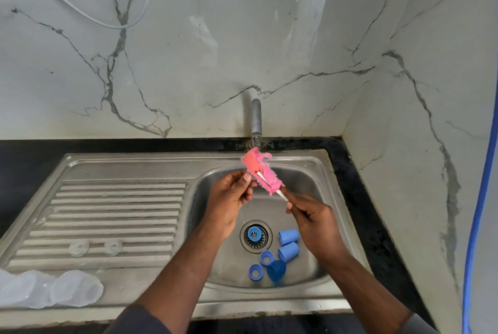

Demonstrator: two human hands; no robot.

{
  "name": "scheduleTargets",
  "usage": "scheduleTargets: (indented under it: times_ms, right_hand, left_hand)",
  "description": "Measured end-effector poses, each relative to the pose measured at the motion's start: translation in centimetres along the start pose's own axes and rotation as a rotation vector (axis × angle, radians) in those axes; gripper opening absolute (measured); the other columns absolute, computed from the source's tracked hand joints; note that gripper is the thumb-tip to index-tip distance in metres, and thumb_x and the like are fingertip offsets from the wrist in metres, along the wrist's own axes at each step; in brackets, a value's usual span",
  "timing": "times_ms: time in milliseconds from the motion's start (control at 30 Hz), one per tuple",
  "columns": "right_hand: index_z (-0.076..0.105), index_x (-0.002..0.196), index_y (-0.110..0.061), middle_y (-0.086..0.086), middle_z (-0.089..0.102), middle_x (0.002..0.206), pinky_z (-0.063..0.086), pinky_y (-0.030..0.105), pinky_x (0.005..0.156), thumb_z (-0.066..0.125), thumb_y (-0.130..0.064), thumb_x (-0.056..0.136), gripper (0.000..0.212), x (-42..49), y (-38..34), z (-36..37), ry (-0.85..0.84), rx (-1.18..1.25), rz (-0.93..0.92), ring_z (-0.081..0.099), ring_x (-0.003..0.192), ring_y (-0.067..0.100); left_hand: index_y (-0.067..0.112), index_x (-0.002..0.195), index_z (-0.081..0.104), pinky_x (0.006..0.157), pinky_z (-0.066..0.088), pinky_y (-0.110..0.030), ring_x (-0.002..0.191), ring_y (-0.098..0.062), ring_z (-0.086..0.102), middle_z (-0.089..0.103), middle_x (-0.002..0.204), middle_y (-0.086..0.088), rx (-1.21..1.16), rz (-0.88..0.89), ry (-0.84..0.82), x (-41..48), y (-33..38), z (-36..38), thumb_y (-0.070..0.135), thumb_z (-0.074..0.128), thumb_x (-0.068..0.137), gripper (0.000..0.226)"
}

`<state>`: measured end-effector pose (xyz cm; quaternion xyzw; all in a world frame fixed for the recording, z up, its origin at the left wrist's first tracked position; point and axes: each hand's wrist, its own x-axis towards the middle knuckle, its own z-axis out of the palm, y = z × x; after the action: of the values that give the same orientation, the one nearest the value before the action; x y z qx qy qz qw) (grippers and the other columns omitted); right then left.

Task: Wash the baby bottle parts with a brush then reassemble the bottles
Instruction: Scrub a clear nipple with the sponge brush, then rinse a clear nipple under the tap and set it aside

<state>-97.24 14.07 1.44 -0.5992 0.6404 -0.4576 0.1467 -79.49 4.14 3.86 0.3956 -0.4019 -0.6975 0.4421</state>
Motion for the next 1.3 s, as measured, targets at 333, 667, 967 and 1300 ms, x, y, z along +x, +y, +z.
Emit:
scheduleTargets:
  times_ms: [333, 667, 967, 1300]
  right_hand:
    - [0.074, 0.107, -0.03, -0.011, 0.069, 0.075, 0.05, 0.02, 0.068, 0.069, -0.015, 0.094, 0.021, -3.0, 1.8, -3.8, 0.106, -0.039, 0.382, 0.064, 0.07, 0.003]
    - [0.068, 0.092, -0.012, 0.012, 0.071, 0.088, 0.047, 0.036, 0.071, 0.063, -0.011, 0.087, 0.008, -6.8, 8.6, -9.7, 0.295, -0.521, 0.76, 0.066, 0.085, 0.037]
    - [0.07, 0.102, -0.007, 0.014, 0.069, 0.098, 0.049, 0.037, 0.079, 0.053, -0.004, 0.093, 0.02, -6.9, 11.6, -9.9, 0.225, -0.604, 0.785, 0.065, 0.092, 0.033]
    - [0.069, 0.103, -0.011, 0.006, 0.071, 0.095, 0.053, 0.033, 0.075, 0.057, -0.009, 0.096, 0.015, -6.5, 9.3, -9.3, 0.311, -0.45, 0.472, 0.067, 0.084, 0.022]
  left_hand:
    - [0.006, 0.1, 0.068, 0.066, 0.05, -0.028, 0.068, -0.014, 0.06, 0.069, 0.083, -0.006, 0.044, -0.192, -0.095, 0.1, -3.2, 1.9, 0.023, 0.06, 0.098, 0.018]
    - [0.02, 0.119, 0.066, 0.065, 0.05, -0.027, 0.066, -0.014, 0.063, 0.072, 0.086, -0.007, 0.214, -0.383, -0.374, -3.8, -10.6, 9.6, 0.014, 0.062, 0.098, 0.023]
    - [0.022, 0.116, 0.064, 0.061, 0.052, -0.028, 0.073, -0.018, 0.066, 0.068, 0.086, -0.006, 0.36, -0.476, -0.484, -4.3, -12.8, 12.3, 0.015, 0.058, 0.101, 0.017]
    - [0.015, 0.118, 0.057, 0.061, 0.049, -0.027, 0.068, -0.018, 0.066, 0.073, 0.087, -0.01, 0.325, -0.392, -0.332, -3.3, -13.4, 12.2, 0.007, 0.063, 0.097, 0.023]
